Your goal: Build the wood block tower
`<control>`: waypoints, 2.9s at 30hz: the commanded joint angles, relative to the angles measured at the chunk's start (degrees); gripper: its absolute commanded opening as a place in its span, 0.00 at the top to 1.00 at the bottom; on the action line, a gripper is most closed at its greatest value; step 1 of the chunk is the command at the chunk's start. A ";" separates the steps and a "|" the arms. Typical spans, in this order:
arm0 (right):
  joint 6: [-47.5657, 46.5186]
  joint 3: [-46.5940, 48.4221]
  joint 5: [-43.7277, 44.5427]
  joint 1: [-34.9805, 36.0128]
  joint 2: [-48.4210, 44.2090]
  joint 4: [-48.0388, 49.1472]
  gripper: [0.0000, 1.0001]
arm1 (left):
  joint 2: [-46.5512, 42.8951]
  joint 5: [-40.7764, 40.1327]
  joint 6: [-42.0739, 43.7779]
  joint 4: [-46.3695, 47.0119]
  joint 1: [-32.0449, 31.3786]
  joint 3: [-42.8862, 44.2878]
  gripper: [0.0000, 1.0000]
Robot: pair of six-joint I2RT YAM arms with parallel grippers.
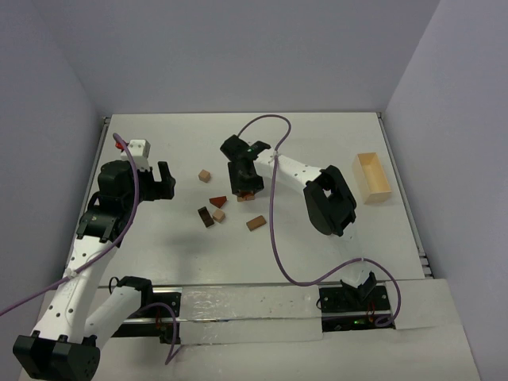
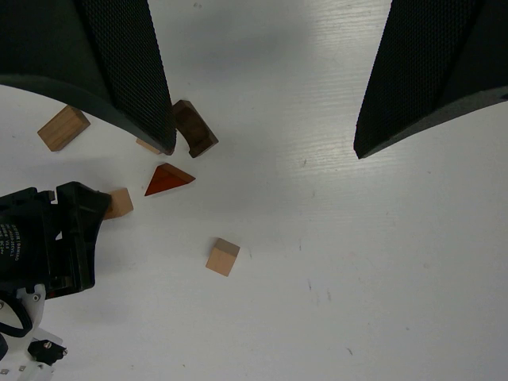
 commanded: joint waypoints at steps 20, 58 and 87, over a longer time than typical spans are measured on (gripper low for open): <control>-9.42 -1.52 -1.49 2.87 -15.31 1.96 0.28 | -1.19 8.76 2.56 0.63 0.83 0.69 0.01; 2.37 -10.82 -4.86 1.90 -9.07 1.40 1.00 | -0.89 6.45 1.54 2.38 0.91 0.05 0.01; -60.62 -16.25 -24.24 -1.87 -18.52 10.08 0.98 | -2.44 25.85 11.57 -2.15 0.91 -0.17 0.01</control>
